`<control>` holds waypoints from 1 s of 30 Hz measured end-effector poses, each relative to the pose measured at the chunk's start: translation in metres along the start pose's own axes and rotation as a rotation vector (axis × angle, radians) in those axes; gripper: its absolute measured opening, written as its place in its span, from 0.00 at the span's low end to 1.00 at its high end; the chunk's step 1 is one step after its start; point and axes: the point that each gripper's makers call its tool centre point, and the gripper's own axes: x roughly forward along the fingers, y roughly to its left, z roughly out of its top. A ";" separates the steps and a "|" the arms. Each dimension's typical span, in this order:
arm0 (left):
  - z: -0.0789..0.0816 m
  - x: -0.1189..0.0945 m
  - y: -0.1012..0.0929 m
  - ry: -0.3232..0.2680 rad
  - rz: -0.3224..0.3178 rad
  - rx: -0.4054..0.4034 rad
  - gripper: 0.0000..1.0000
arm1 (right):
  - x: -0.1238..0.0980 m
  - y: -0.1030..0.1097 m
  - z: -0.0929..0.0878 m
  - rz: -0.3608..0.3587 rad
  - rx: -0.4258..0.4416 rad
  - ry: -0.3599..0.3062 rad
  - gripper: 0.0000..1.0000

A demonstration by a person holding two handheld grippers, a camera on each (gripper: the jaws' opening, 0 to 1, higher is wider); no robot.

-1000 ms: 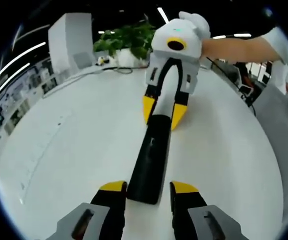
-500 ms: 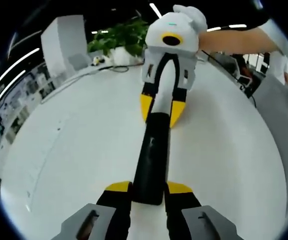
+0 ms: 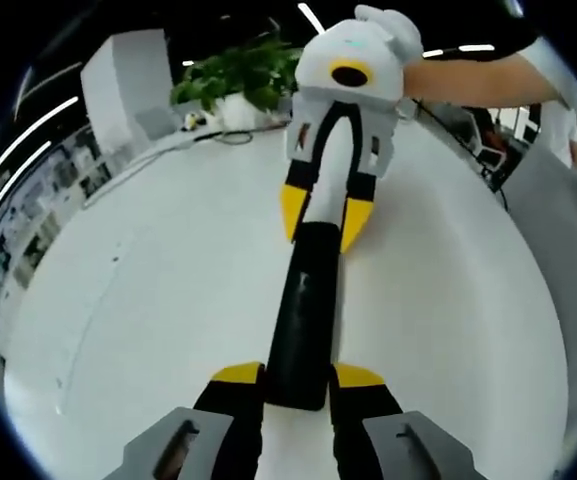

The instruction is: Press the specified remote control buttons in sequence, fully releasing each button before pressing the next.

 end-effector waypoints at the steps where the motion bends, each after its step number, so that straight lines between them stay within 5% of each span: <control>1: 0.001 -0.001 -0.003 0.000 0.001 -0.001 0.24 | -0.001 0.003 0.001 -0.002 -0.001 -0.002 0.19; 30: -0.003 -0.014 -0.099 0.035 -0.028 -0.009 0.24 | -0.019 0.099 0.005 0.006 0.007 -0.001 0.19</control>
